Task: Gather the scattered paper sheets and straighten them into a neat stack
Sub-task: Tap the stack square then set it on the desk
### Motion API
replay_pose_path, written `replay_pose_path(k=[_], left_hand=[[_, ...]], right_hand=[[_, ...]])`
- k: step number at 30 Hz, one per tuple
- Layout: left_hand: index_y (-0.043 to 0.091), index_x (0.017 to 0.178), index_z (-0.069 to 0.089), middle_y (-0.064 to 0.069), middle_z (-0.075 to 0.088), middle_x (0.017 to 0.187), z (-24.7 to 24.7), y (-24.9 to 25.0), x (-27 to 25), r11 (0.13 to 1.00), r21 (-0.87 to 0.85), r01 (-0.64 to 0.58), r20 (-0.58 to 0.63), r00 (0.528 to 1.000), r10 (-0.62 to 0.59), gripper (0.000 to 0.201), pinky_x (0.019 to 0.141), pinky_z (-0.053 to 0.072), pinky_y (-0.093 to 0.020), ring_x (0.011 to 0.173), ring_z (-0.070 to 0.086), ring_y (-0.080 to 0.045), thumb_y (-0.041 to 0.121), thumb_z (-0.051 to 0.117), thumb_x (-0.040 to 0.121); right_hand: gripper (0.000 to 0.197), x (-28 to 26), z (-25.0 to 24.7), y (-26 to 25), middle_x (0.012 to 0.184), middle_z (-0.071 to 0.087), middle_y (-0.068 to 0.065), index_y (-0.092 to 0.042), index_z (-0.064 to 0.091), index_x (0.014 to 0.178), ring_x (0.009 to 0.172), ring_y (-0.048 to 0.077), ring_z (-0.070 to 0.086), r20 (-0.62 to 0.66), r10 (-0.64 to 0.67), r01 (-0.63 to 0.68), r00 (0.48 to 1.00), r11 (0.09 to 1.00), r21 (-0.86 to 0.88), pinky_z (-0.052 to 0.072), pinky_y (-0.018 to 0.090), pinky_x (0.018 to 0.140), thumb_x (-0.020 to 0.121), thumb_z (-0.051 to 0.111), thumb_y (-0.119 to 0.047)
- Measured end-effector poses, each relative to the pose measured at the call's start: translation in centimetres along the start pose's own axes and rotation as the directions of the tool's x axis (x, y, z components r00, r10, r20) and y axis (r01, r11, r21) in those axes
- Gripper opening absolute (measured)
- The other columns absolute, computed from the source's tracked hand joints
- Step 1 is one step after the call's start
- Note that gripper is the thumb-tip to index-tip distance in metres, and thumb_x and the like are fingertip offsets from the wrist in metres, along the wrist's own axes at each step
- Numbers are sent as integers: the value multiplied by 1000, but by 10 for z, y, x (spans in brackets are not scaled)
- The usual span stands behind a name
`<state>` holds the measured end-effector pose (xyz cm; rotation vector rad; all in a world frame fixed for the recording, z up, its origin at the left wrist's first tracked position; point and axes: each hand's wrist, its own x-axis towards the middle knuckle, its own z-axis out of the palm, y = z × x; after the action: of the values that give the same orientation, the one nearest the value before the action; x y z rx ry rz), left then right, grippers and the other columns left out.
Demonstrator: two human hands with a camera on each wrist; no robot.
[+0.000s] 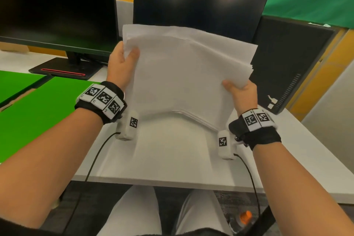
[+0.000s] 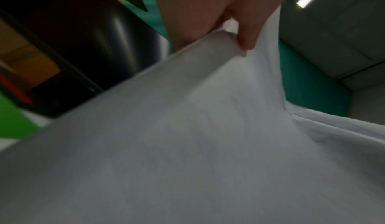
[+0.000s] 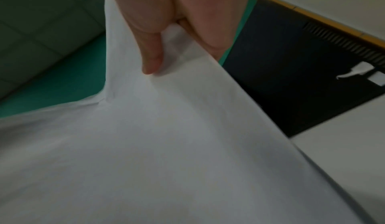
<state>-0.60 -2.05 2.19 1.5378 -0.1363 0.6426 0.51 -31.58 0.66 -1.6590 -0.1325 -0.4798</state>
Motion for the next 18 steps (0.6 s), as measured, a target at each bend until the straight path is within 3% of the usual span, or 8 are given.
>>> replay_pose_path(k=[3,5,9,13,18], left_hand=[[13,123,52,-6,62,124,-10,-21,-8,993,-30,118,-1,993,-118,50,95,52,-43,113,62,-24,23,70,78],[10,127,54,-9,63,126,-19,-37,-12,977,-50,207,12,978,-207,69,97,50,-49,114,62,-28,25,78,64],[17,113,62,-9,67,118,-21,-42,-10,964,-21,264,16,964,-264,53,97,50,-51,110,64,-30,22,79,63],[14,120,59,-7,66,117,-21,-42,-6,949,26,315,15,949,-315,49,99,49,-48,111,63,-28,23,77,75],[12,120,60,-8,66,118,-23,-44,-9,926,66,372,60,925,-376,50,101,48,-48,112,62,-28,23,77,75]], right_hand=[[36,-10,3,18,102,64,4,-11,59,111,94,22,62,34,111,-111,993,994,7,51,35,88,78,71,-6],[36,-17,0,31,106,64,8,-13,59,108,99,26,61,58,231,-231,971,973,-7,50,39,89,75,74,-8],[34,-19,-1,29,107,64,11,-7,61,109,94,25,60,55,258,-257,965,966,-29,48,36,84,77,72,-9],[43,-16,-4,34,112,63,12,-3,59,117,96,24,58,54,311,-306,949,948,-86,47,36,86,79,72,-16],[52,-15,-9,46,127,60,14,-6,56,122,111,30,59,114,408,-374,906,897,-236,48,42,96,77,74,-22]])
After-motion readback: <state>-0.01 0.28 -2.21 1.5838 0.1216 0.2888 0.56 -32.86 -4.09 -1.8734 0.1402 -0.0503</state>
